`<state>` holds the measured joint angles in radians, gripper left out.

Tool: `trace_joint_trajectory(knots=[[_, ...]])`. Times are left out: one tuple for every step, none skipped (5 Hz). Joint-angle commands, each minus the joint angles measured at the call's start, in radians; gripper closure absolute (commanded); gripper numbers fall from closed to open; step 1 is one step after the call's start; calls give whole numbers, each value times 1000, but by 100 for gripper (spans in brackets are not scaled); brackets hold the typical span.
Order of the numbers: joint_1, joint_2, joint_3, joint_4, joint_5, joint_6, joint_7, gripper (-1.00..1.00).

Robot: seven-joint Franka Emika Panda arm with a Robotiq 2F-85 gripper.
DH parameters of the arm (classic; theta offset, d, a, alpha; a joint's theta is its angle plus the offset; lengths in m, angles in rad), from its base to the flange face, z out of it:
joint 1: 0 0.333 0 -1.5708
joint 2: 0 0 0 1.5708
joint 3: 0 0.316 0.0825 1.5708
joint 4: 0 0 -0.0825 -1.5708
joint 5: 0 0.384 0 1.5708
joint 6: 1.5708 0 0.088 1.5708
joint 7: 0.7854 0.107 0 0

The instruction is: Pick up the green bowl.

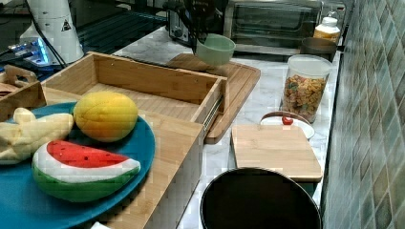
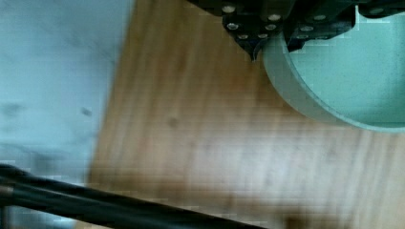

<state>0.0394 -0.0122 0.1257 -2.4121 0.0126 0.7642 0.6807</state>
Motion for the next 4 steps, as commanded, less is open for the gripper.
trace_joint_trajectory(knots=[[-91, -193, -40, 261, -98, -172, -45, 100], [-81, -215, -83, 267, -117, -177, -88, 100], [-84, -183, -73, 360, -137, -262, -92, 100], [-83, -164, -72, 415, -95, -320, -19, 100]])
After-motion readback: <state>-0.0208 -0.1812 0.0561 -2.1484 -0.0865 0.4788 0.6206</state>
